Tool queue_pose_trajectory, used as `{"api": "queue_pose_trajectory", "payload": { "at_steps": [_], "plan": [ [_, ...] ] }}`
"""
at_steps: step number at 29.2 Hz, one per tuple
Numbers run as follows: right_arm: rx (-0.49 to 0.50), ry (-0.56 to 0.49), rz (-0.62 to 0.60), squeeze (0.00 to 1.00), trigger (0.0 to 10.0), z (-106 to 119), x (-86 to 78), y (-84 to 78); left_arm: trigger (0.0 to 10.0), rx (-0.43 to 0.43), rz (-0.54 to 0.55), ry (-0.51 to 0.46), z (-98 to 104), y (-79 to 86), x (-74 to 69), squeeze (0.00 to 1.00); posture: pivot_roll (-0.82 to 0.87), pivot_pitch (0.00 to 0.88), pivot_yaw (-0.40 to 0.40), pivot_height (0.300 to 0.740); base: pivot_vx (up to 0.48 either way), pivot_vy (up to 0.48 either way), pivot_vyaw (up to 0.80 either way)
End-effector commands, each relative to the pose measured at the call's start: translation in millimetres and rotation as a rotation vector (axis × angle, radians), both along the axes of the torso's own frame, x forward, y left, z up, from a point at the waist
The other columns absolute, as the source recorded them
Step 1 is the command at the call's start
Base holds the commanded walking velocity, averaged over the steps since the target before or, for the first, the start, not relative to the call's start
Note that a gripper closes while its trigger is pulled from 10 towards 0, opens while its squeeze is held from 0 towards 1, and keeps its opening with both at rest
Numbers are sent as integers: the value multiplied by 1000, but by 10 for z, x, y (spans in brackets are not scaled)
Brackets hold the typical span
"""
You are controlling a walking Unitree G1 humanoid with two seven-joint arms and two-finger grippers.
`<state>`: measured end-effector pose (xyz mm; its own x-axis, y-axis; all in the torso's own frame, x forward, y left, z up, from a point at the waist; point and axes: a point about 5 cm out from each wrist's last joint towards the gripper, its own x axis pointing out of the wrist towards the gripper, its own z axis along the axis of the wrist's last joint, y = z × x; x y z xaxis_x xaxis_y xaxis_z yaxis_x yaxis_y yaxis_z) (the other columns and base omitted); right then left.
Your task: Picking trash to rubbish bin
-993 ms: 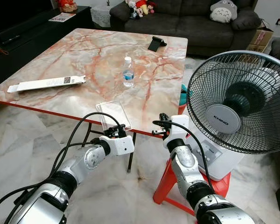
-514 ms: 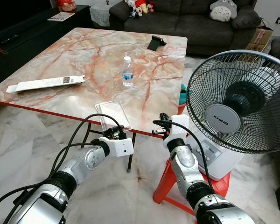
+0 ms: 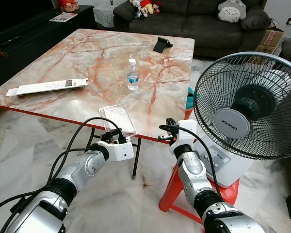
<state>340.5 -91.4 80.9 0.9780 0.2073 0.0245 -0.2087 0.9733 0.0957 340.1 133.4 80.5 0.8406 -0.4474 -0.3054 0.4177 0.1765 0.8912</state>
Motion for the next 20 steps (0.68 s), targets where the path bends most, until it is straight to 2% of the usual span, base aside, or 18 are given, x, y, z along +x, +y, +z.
{"api": "queue_pose_trajectory", "payload": {
  "at_steps": [1,12,20],
  "plan": [
    [11,-2,-2,0,10000,24,19,10,10000,36,27,-11,10,54,37,0,56,47,-9,740,0,0,0],
    [13,-7,-9,0,10000,31,22,-2,10000,44,55,-49,22,55,66,0,53,45,-9,740,0,0,0],
    [11,-9,-12,0,10000,40,29,-13,10000,49,83,-66,-54,72,43,0,52,45,-13,740,0,0,0]
  ]
}}
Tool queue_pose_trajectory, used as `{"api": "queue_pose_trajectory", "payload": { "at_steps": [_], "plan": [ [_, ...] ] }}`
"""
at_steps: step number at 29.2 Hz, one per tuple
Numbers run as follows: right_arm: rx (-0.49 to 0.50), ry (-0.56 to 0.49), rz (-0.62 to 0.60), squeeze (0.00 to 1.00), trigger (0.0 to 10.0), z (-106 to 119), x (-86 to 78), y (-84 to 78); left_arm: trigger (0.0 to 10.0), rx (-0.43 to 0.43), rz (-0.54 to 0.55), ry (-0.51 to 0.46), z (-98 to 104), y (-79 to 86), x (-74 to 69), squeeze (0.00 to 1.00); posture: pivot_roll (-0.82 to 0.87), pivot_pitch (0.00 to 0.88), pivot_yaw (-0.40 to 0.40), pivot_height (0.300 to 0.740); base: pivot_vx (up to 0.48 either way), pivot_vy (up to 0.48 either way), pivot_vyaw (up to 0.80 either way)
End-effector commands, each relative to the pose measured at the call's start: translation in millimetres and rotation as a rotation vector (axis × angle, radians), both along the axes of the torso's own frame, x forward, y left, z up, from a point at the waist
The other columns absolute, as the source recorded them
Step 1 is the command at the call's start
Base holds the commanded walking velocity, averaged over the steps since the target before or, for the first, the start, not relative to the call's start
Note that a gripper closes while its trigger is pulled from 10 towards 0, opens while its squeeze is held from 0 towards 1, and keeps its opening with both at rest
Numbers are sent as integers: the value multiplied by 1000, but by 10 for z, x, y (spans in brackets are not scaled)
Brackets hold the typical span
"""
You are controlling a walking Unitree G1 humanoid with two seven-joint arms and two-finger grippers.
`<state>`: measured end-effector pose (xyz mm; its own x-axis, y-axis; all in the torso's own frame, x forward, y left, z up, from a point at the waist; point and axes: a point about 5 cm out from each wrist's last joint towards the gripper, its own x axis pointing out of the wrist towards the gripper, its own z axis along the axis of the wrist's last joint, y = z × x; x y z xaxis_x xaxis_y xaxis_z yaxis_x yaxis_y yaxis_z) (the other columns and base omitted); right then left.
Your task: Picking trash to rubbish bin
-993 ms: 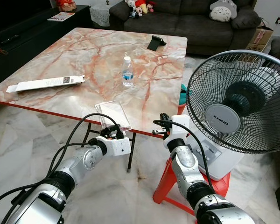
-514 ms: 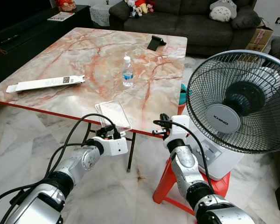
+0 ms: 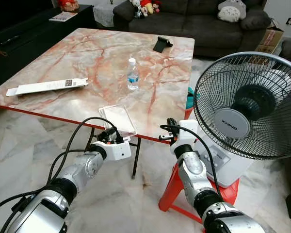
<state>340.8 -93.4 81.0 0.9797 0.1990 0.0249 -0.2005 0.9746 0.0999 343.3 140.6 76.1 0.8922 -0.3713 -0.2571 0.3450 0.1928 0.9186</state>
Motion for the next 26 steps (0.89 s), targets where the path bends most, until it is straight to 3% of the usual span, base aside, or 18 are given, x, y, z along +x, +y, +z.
{"api": "queue_pose_trajectory", "payload": {
  "at_steps": [1,26],
  "plan": [
    [6,-10,-3,0,10000,40,26,7,10000,33,3,2,-20,2,9,0,52,45,-13,740,0,0,0],
    [3,-20,-23,0,10000,56,35,-24,10000,24,68,-48,-66,3,37,0,37,34,-9,740,0,0,0]
  ]
}}
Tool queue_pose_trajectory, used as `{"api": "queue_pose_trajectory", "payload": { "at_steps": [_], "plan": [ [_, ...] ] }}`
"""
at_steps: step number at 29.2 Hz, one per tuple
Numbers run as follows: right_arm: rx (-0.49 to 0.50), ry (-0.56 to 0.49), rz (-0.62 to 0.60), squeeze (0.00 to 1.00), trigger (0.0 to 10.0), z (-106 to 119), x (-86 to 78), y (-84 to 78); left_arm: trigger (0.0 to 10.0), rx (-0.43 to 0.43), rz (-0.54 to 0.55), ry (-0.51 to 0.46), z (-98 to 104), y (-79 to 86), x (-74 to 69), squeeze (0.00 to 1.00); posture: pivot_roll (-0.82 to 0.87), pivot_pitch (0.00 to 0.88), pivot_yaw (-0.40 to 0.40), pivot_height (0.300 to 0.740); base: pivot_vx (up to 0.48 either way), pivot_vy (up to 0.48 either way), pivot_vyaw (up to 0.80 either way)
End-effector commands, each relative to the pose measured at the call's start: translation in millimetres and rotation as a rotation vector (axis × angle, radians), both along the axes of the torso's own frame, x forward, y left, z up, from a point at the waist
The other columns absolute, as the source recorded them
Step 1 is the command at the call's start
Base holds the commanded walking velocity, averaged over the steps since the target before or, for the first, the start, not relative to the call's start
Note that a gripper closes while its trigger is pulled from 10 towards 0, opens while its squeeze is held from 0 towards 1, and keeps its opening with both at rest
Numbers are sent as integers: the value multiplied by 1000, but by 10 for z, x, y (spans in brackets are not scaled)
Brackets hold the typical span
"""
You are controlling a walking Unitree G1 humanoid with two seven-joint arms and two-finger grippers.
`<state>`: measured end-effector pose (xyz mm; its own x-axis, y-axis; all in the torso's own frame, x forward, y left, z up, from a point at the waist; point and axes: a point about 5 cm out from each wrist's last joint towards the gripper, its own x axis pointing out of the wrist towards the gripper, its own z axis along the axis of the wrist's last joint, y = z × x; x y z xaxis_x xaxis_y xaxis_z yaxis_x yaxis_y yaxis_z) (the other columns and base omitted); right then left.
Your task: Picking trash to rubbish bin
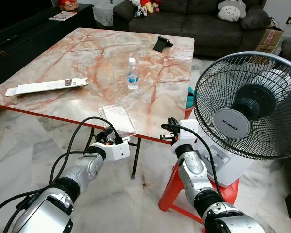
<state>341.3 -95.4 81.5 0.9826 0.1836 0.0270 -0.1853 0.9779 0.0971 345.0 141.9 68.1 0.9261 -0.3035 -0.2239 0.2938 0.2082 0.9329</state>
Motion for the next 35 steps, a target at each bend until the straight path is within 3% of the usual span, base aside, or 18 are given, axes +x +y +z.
{"api": "queue_pose_trajectory", "payload": {
  "at_steps": [1,19,20,21,22,35],
  "plan": [
    [5,-18,-9,0,10000,50,30,-9,10000,14,-3,-9,10,-16,20,0,36,30,-8,740,0,0,0],
    [-1,-26,-17,0,10000,65,39,-25,10000,1,20,-51,0,-25,26,0,22,0,0,740,0,0,0],
    [-2,-26,-19,0,10000,66,40,-28,9137,-6,18,-45,-6,-32,21,0,22,0,0,740,0,0,0],
    [-2,-26,-19,0,10000,67,41,-29,4078,-8,17,-43,-10,-36,19,0,22,0,0,740,0,0,0],
    [-3,-27,-20,0,10000,68,41,-32,0,-8,15,-43,-14,-40,15,0,21,0,0,740,0,0,0],
    [-4,-31,-20,0,10000,73,40,-17,0,-13,13,-55,-18,-37,9,0,26,0,-5,740,0,0,0]
  ]
}}
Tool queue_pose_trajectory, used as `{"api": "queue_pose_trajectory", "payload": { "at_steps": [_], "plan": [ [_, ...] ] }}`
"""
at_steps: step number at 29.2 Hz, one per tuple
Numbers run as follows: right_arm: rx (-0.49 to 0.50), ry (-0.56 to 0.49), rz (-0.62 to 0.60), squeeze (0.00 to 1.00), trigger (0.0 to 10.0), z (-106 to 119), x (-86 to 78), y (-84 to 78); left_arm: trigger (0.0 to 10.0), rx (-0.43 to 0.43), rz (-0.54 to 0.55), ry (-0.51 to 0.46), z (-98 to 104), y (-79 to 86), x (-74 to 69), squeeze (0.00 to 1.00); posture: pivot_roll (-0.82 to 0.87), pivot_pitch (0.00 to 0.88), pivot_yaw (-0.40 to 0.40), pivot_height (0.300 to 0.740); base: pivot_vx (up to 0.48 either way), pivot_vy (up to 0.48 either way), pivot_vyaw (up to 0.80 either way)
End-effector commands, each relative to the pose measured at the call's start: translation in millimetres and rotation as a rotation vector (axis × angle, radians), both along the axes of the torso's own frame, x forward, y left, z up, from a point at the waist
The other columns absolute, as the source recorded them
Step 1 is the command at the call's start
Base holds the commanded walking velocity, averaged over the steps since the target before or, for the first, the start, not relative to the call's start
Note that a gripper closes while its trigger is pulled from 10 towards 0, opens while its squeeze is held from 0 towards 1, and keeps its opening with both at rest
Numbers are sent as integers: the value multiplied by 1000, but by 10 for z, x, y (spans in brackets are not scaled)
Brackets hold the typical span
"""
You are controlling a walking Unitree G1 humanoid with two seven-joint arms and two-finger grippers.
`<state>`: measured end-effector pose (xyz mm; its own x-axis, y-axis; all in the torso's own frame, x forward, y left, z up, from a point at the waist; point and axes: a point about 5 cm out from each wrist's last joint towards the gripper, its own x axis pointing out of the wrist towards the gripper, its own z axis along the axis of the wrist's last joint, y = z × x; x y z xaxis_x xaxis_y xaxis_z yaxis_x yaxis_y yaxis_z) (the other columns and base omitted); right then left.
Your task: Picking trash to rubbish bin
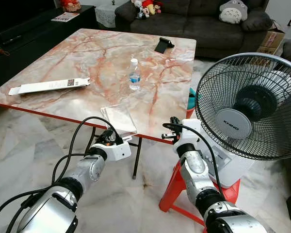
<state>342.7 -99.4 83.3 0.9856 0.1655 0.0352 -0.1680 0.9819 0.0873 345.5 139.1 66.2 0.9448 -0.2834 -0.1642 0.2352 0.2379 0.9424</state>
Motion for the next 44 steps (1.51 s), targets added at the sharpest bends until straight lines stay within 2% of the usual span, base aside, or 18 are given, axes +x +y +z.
{"api": "queue_pose_trajectory", "payload": {
  "at_steps": [1,9,14,20,21,28,29,30,37,44],
  "plan": [
    [3,-21,-2,0,10000,55,27,23,0,11,-13,0,1,-8,4,0,26,0,-5,740,0,0,0],
    [1,-19,-11,0,10000,48,25,2,0,8,-15,-7,-1,-11,0,0,25,5,-8,740,0,0,0],
    [3,-21,-15,0,10000,55,30,-4,0,-9,-15,-68,86,-20,39,0,28,5,-11,740,0,0,0],
    [3,-26,-14,0,10000,70,38,3,0,-48,-15,-216,318,-5,126,0,33,4,-13,740,0,0,0],
    [3,-27,-15,0,10000,74,41,6,0,-62,-17,-274,408,1,152,0,35,2,-12,740,0,0,0],
    [8,-37,-16,0,10000,96,49,13,0,-89,-29,-419,641,-13,202,0,37,0,-10,740,0,0,0],
    [8,-38,-16,0,10000,99,51,13,3373,-93,-29,-436,667,-15,206,0,38,0,-9,740,0,0,0],
    [9,-45,-16,0,10000,113,56,12,10000,-109,-33,-468,725,-26,212,0,38,0,-9,740,0,0,0],
    [22,-93,-27,0,10000,212,91,-4,10000,-179,-74,-563,898,-103,194,0,39,0,-7,740,0,0,0],
    [44,-189,-42,0,10000,443,168,-11,10000,-322,-64,-608,1145,-123,227,0,38,0,-3,740,0,0,0]
  ]
}}
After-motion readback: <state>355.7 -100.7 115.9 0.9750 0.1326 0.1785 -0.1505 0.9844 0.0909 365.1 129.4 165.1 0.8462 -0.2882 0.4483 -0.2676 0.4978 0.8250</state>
